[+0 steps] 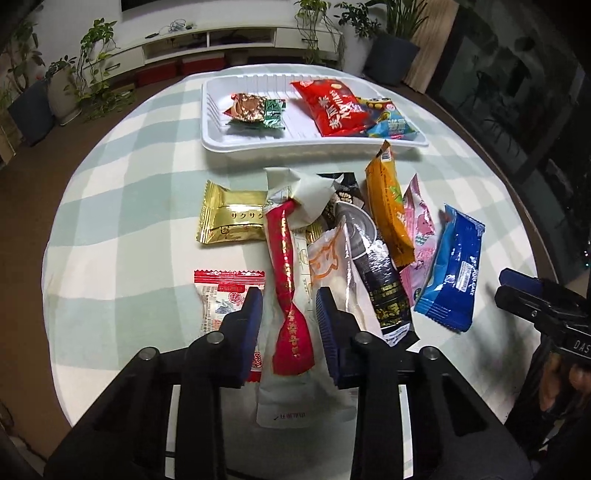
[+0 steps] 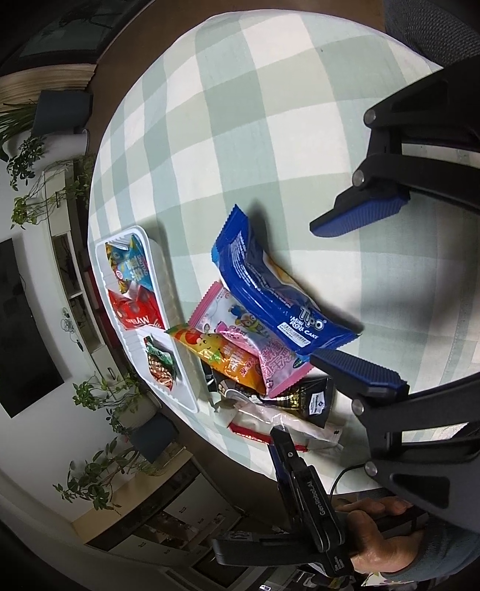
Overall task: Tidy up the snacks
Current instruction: 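Grasp the red-striped white packet with the left tool while the right tool grasps the blue roll-cake packet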
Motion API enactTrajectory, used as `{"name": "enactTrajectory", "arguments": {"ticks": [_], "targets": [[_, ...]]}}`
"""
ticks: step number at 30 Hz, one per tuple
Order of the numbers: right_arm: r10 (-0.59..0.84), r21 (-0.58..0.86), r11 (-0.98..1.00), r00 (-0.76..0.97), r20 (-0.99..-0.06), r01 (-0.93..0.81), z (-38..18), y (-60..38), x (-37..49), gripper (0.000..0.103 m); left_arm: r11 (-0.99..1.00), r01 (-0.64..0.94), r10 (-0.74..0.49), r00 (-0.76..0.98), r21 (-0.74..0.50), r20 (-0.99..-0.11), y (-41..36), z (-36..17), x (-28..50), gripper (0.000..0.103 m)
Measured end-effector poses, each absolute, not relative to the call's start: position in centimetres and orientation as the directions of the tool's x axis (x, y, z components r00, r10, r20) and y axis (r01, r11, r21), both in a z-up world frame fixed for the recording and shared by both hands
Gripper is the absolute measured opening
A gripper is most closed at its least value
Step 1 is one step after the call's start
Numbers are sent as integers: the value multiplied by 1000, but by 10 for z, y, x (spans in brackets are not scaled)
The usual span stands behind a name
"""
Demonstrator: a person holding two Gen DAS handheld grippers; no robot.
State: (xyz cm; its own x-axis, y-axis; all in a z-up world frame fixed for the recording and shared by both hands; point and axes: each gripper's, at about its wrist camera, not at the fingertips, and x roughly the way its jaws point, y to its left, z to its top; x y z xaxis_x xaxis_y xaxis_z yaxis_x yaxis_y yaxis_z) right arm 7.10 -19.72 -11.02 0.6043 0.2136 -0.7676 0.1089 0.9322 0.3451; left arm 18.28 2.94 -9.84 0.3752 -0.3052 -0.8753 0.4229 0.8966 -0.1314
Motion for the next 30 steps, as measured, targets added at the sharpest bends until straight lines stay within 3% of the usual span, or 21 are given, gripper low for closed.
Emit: {"name": "enactTrajectory", "arguments": {"ticks": [7, 9, 15, 30], "targets": [[217, 341, 934, 589, -779, 107, -115, -192, 74, 65, 889, 449, -263, 341, -90, -903, 17, -111, 195, 28], [215, 338, 935, 588, -780, 106, -115, -192, 75, 65, 883, 459, -271, 328, -99, -905, 15, -115, 198, 22], [209, 334, 935, 581, -786, 116, -116, -191, 78, 64, 873, 476, -292, 328, -110, -898, 12, -118, 198, 17], [220, 364, 918, 560, -799, 158, -123, -189, 101, 64, 873, 424, -411, 373, -241, -832, 42, -99, 172, 17]]}}
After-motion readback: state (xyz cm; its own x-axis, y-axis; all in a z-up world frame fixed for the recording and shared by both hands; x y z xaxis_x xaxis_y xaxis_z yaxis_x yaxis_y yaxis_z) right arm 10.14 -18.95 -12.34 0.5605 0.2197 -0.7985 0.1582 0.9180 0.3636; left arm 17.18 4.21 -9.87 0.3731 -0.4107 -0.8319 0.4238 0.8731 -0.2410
